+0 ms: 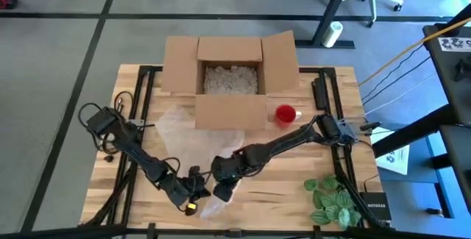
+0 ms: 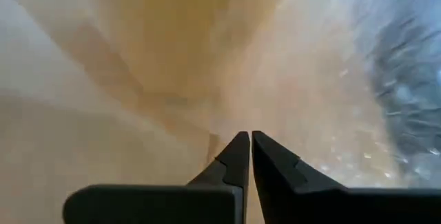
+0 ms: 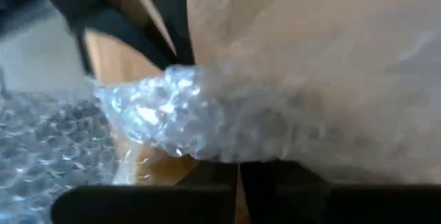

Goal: Wrap mug
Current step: Wrap the yellow mug using the bubble wrap

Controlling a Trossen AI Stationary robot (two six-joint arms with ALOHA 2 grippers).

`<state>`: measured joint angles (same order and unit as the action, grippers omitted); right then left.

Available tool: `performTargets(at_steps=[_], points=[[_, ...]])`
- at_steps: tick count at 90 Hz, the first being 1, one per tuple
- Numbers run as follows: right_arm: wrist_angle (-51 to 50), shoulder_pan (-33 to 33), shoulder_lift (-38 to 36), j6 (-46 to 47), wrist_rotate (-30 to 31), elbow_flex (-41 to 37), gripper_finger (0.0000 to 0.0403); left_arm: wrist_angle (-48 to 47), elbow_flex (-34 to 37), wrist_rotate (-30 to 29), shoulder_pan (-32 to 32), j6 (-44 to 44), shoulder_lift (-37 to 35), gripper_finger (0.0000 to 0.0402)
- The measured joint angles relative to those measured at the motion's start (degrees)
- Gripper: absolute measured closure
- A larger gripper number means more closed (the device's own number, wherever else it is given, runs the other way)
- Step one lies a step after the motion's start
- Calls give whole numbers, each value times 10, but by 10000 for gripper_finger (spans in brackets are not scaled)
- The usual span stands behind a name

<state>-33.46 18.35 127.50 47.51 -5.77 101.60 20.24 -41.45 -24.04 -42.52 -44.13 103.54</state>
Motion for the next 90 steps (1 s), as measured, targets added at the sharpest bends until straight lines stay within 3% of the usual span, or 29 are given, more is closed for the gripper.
performTargets(at_steps=[15,29,51,90], points=[[0,1,0,31,26,0,403,52,0,9,-3,0,17,402],[2,9,0,30,34,0,403,152,0,3,-4,84,17,402],[5,15,0,30,43,0,403,195,0,-131,-4,158,17,402],[4,15,0,16,48,-1,403,290,0,-188,-21,266,19,402]])
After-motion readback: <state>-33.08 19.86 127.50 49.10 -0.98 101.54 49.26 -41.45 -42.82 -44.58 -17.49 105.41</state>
